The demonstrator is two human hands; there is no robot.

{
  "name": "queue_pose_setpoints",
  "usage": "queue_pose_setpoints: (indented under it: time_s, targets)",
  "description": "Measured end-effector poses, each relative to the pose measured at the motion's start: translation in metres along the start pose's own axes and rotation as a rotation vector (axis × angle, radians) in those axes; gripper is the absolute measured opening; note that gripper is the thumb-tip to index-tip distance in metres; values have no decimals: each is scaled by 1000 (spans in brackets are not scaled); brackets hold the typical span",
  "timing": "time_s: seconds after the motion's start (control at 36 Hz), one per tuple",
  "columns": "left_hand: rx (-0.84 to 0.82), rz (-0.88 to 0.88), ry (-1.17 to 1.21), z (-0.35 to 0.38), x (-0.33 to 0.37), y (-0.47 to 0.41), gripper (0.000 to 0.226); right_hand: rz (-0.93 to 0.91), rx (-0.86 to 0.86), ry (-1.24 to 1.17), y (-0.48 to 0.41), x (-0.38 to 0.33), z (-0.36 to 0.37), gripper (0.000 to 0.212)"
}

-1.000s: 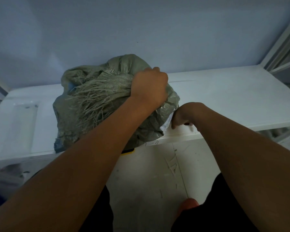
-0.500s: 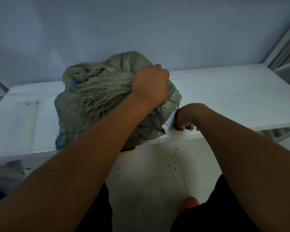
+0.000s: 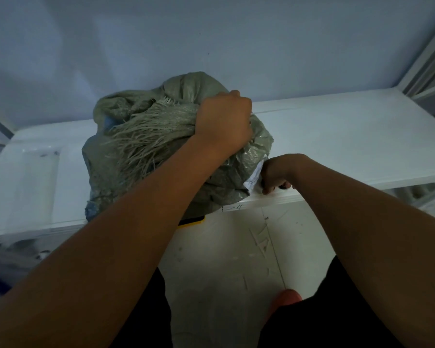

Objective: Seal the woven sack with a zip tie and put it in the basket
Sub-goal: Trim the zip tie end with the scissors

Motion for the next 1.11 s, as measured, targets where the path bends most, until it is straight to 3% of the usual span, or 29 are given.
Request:
queue_pose_setpoints:
  time_s: [0.08,0.31,0.83,0.97,1.11]
  targets:
    - [14,-10,8,1,-1,0,10,24,-16,-146,-10,7,6,22]
    - [32,-10,18,1,-3,0,13,137,133,-186,-21,21,3,19]
    - [33,-38,38,2,-8,0,15,311,157,-222,-24,41,14,20]
    - [25,-45,54,4,-9,-1,13,321,88,-359,-32,37,17,5]
    - [36,-62,85,3,-13,-2,14,363,124,-546,-33,41,7,19]
Point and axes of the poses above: each hand's wrist, its own y-axis away from the middle knuckle, its own z-axis out of the palm, x = y × z, the point moved 5 cm from there along -y, towards the middle knuckle, and after that the axes turned 8 degrees about x, right-handed, at the moved point
